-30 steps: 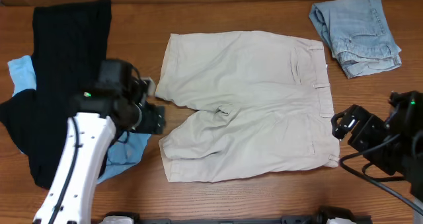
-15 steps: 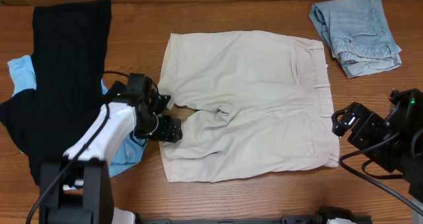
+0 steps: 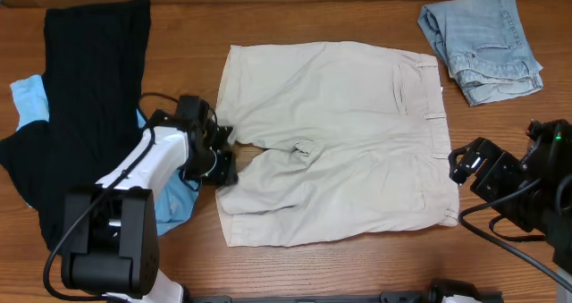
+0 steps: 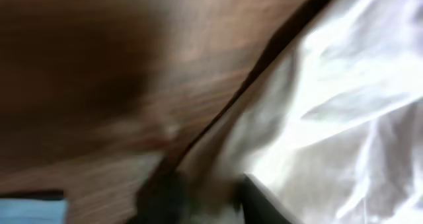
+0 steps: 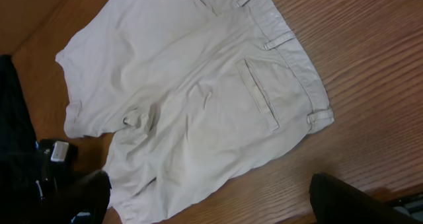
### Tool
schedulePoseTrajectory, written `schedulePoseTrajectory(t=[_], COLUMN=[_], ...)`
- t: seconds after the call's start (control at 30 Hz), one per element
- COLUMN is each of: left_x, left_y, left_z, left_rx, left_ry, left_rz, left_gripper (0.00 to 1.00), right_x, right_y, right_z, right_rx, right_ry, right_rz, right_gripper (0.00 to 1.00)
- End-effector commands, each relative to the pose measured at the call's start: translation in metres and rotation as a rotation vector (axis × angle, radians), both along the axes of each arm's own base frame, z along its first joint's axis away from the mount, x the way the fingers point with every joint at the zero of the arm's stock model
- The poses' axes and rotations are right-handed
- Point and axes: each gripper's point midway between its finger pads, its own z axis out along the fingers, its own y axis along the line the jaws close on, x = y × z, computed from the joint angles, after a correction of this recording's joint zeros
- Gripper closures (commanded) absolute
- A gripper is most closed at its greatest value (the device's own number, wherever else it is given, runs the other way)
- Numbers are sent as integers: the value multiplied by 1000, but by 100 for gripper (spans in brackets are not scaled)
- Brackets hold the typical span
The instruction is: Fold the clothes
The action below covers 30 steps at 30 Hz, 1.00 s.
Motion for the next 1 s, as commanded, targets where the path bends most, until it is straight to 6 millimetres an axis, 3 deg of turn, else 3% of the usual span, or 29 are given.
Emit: schedulePoseTrajectory(t=[0.0, 0.17, 0.3, 0.37, 0.47, 0.53, 0.8, 0.97], left_x=[23, 46, 60, 54, 34, 19, -19, -26], left_y=[-7, 13, 13, 12, 11, 11, 4, 3], left_z=[18, 31, 48, 48, 42, 36, 14, 8], left_rx=[-19, 77, 61, 65, 72, 77, 47, 36], left_ry=[-63, -125, -160, -137, -67, -15, 91, 104], left_rz=[-12, 13, 22, 9, -24, -36, -76, -78], left_gripper=[94, 96, 96, 93, 74, 68, 62, 66], right_x=[-1, -1, 0, 0, 0, 0, 0, 0], right_y=[-2, -2, -2, -2, -2, -2, -2, -2], right_z=[1, 1, 0, 0, -1, -1, -1, -1], right_rx=[-7, -7, -6, -6, -5, -6, -9, -10], right_ry=[-10, -11, -7, -2, 2, 2, 1, 1], right_rz=[-13, -13, -13, -13, -13, -13, -7, -7], right_gripper=[0, 0, 0, 0, 0, 0, 0, 0])
